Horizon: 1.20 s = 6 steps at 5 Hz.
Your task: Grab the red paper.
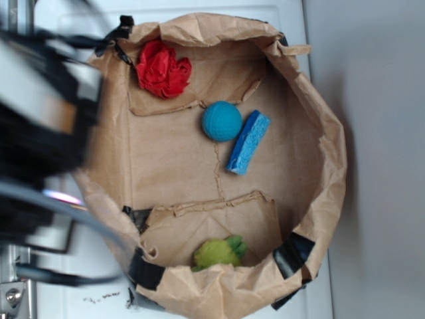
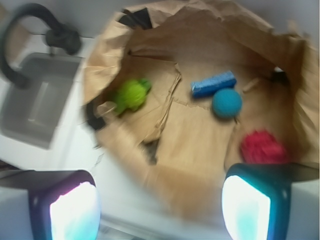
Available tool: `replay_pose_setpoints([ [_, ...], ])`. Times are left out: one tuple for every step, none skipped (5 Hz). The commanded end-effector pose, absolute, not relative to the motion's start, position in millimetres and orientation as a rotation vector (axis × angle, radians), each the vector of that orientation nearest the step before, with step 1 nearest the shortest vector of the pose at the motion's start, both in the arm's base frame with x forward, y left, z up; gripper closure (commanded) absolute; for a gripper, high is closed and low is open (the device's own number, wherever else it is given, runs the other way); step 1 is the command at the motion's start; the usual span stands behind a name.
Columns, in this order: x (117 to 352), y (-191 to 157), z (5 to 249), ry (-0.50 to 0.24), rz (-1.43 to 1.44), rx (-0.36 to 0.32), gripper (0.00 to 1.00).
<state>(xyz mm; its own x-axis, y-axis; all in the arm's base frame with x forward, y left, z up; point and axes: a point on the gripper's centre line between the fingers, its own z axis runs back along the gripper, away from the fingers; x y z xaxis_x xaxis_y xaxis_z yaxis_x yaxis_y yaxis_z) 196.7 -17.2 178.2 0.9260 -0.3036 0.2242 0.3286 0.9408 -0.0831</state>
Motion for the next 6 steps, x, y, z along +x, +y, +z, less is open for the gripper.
replay_pose_setpoints([
  [273.8, -7.9, 165.2, -0.272, -0.341, -0.064, 0.0],
  [295.3, 15.7, 152.9, -0.23, -0.278, 0.013, 0.0],
  [295.3, 15.7, 152.9, -0.23, -0.278, 0.013, 0.0],
  [295.3, 15.7, 152.9, -0.23, -0.278, 0.013, 0.0],
  [295.3, 15.7, 152.9, -0.23, -0.278, 0.013, 0.0],
  [298.7, 27.9, 133.6, -0.249, -0.299, 0.076, 0.0],
])
